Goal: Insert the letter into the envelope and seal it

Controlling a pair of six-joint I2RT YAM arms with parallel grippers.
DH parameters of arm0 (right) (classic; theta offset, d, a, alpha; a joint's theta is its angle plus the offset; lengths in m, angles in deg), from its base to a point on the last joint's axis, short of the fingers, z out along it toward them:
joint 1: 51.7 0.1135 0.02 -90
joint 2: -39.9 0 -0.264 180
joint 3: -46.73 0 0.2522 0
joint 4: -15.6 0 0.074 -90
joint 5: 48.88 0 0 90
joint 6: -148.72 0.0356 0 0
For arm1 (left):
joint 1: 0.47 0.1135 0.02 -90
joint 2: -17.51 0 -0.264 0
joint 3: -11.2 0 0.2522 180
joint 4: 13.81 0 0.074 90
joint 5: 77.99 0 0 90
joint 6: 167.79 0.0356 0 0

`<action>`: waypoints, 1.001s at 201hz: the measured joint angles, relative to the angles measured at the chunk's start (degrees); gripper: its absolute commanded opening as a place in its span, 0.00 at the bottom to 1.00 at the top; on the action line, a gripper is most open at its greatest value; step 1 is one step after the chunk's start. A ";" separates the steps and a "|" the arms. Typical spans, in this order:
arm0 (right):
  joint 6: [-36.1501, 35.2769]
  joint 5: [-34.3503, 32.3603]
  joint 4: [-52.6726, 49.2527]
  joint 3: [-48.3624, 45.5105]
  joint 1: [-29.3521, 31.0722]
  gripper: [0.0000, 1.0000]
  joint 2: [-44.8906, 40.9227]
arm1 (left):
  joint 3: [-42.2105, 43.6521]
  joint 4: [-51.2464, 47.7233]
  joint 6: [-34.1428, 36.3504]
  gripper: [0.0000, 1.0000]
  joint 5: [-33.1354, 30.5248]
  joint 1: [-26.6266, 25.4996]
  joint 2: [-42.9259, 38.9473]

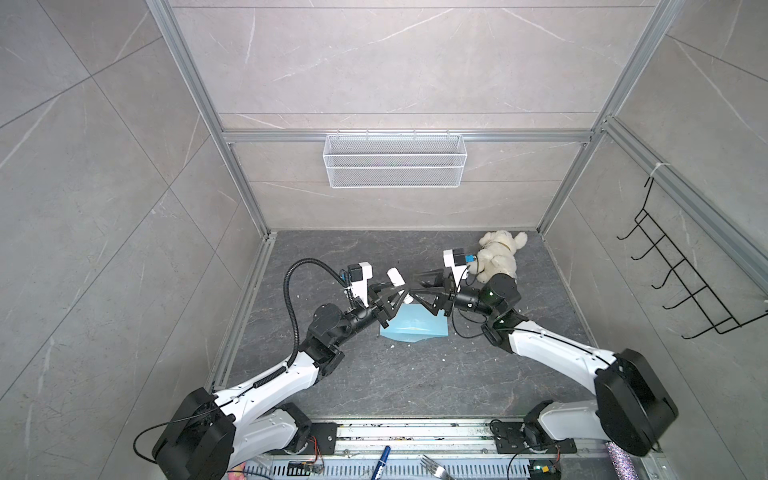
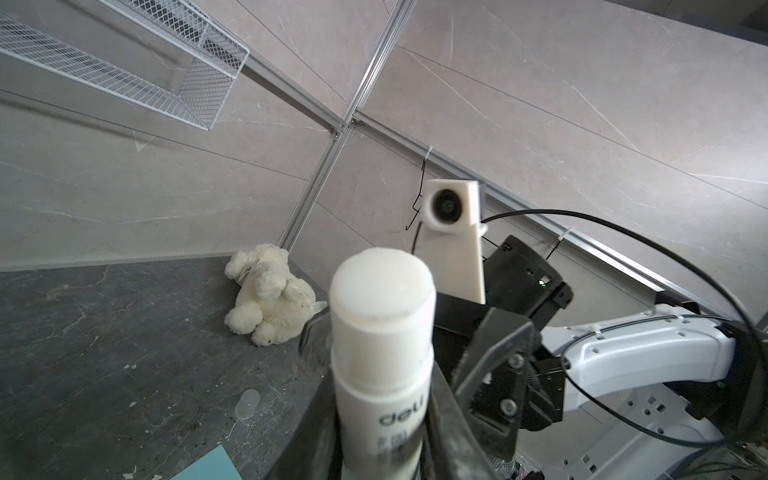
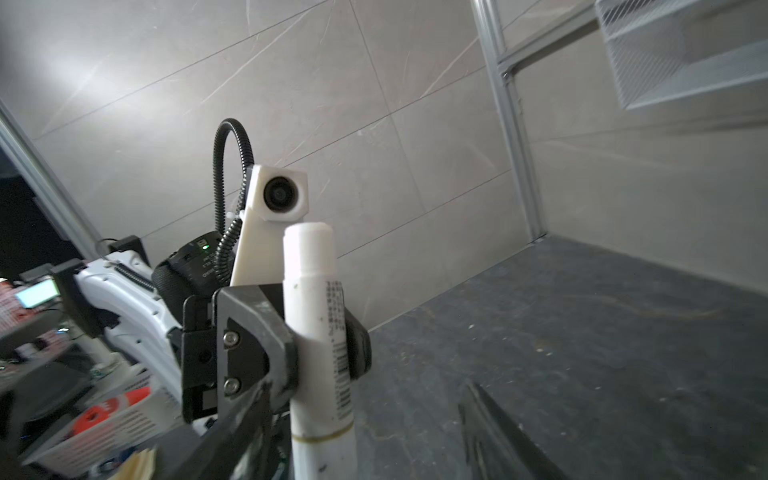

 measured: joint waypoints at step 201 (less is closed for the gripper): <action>-32.96 -39.06 -1.25 -6.95 18.32 0.36 -2.93 | 0.00 -1.27 0.02 0.00 -1.70 -0.04 -0.02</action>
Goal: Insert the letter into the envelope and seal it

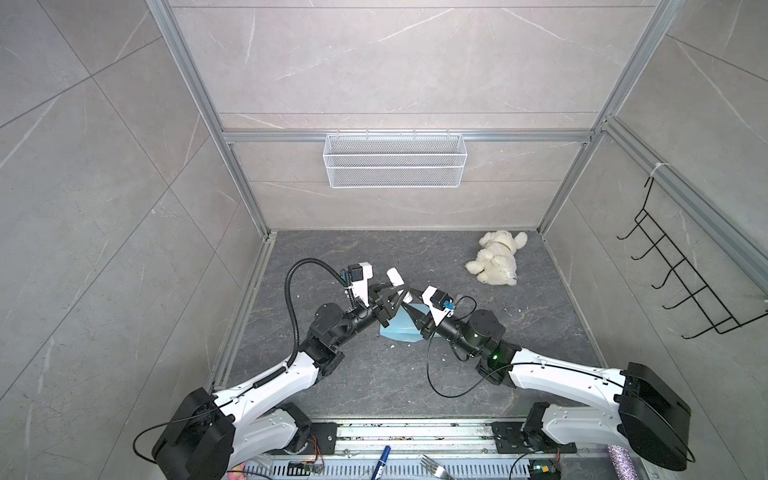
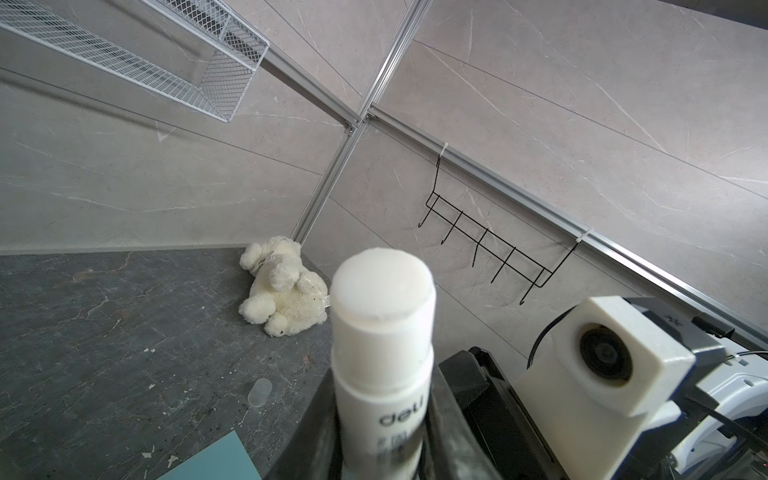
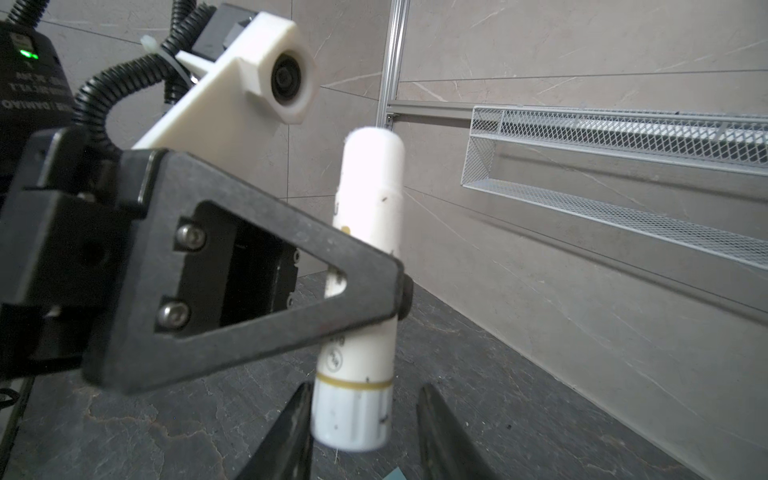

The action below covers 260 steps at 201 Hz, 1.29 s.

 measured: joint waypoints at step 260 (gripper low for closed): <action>55.34 51.34 23.45 6.34 -18.01 0.42 15.17 | 0.00 2.84 0.11 0.00 0.98 0.44 -1.49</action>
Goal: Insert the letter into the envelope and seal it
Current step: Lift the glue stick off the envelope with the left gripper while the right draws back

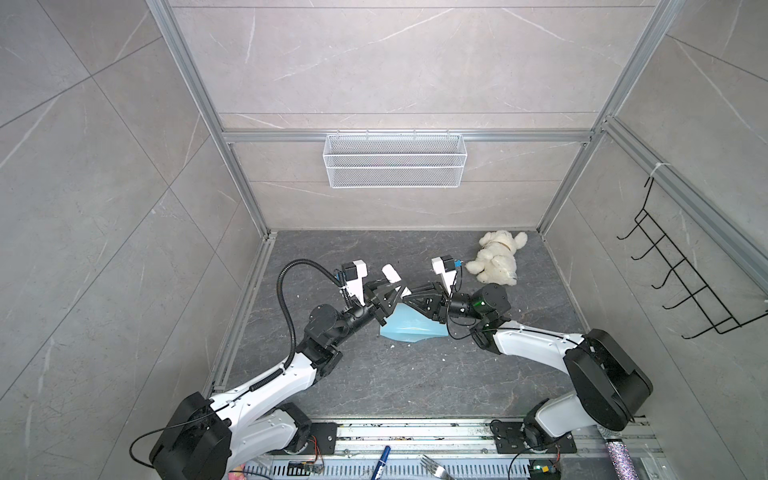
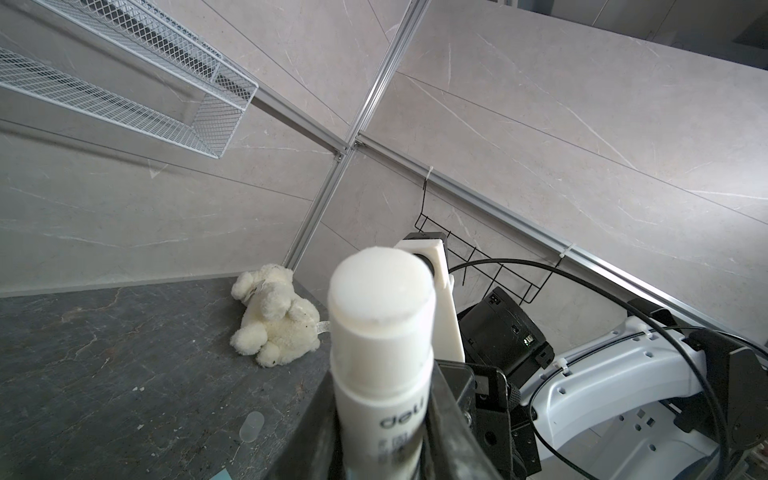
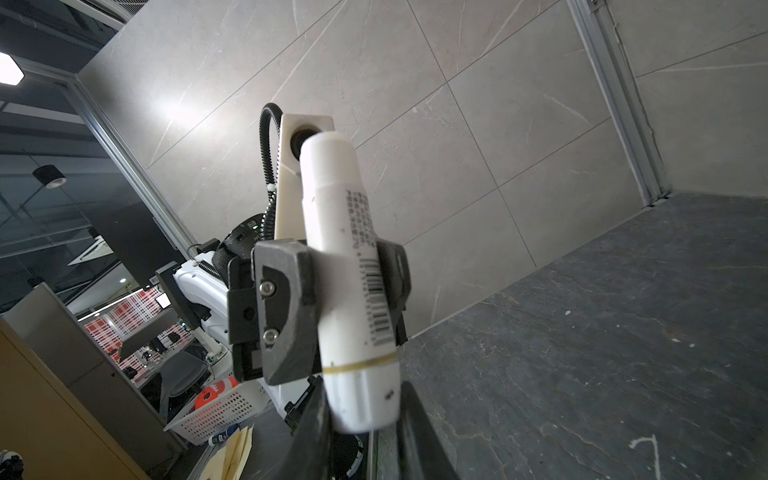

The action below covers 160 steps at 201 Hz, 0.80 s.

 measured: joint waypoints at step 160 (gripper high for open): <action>-27.26 -47.54 -63.71 12.13 -0.92 0.99 -11.82 | -0.35 -27.78 2.58 0.00 -17.75 -0.57 -2.16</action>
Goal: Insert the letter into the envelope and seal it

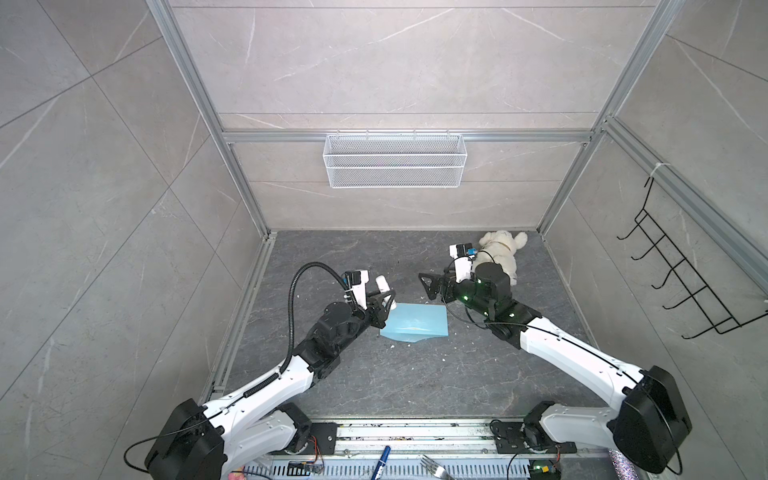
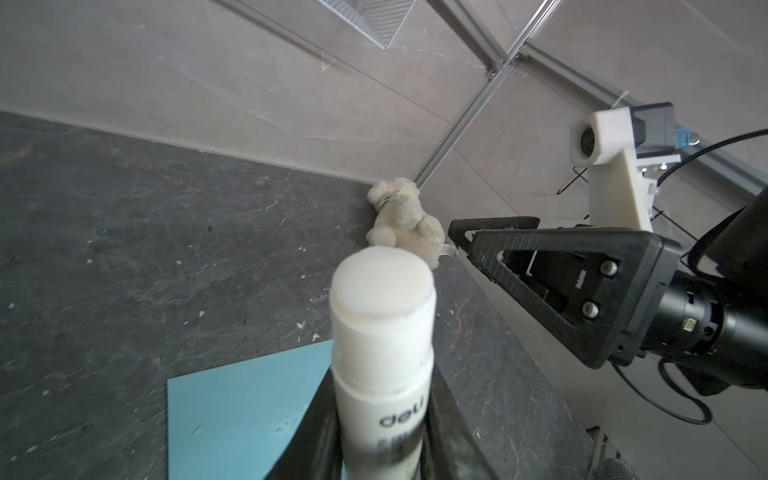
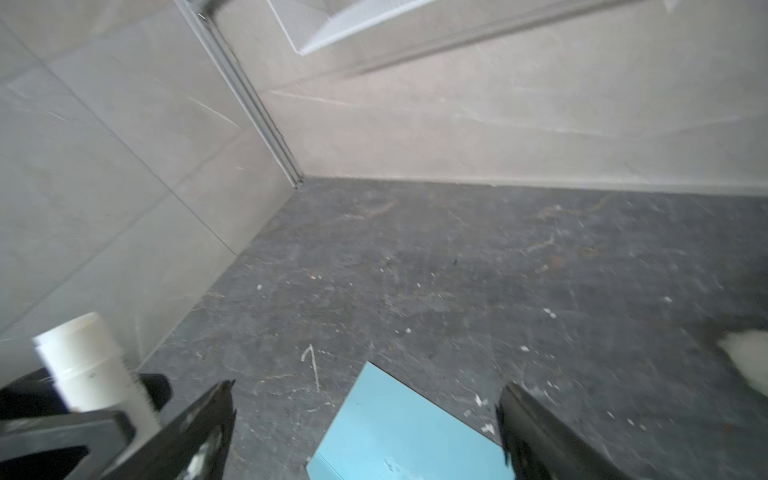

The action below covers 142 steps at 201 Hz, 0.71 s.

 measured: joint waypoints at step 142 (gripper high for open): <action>7.80 -4.98 -19.39 5.22 -1.01 0.99 17.46 | -1.18 -7.39 -1.55 0.00 -2.62 1.60 0.76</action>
